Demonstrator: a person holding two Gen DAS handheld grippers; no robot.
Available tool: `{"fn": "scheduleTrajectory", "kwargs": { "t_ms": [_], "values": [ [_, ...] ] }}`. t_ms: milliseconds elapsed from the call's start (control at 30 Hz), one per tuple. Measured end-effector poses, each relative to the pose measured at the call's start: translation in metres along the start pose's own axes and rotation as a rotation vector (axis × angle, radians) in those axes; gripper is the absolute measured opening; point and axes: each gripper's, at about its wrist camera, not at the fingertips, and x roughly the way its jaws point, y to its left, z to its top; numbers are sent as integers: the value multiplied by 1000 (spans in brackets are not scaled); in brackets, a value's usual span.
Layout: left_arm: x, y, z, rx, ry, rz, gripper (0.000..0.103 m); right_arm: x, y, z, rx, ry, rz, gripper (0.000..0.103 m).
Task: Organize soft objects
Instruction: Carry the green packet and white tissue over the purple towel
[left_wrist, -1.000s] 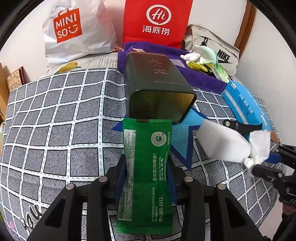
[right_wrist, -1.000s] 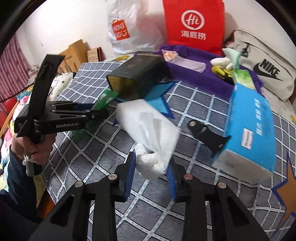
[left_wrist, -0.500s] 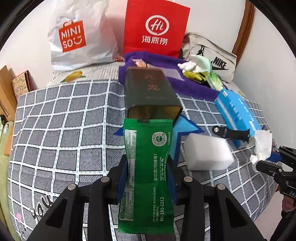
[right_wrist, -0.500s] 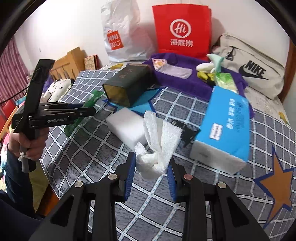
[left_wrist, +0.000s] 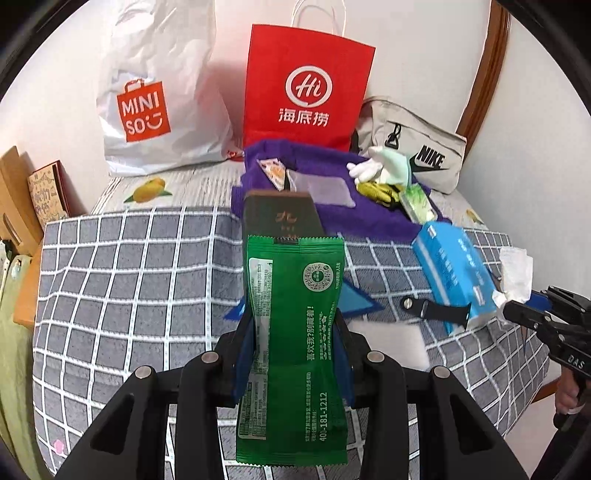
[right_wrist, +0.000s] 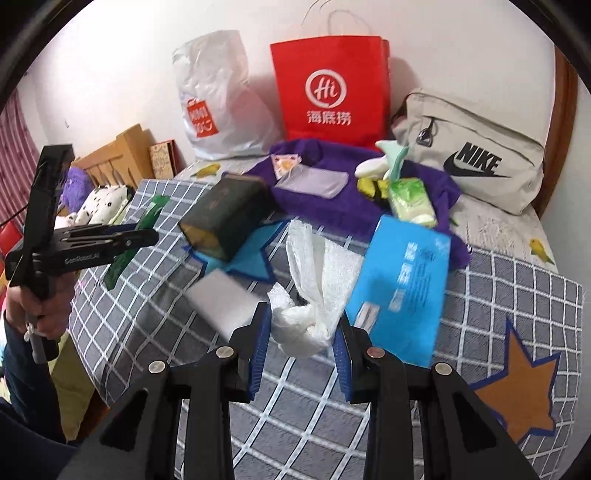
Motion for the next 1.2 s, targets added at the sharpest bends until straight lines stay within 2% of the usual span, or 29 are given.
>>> {"fn": "scheduleTrajectory", "kwargs": {
  "t_ms": [300,767,1200],
  "values": [
    [-2,1,37,-7,-29,8,36,9,-17,38,10,-26,-6,33],
    [19,6,93,-7,-40,19,36,35,-47,102,17,-68,-13,33],
    [62,13,148,3,-21,34,36,81,-70,156,23,-71,6,33]
  ]
}}
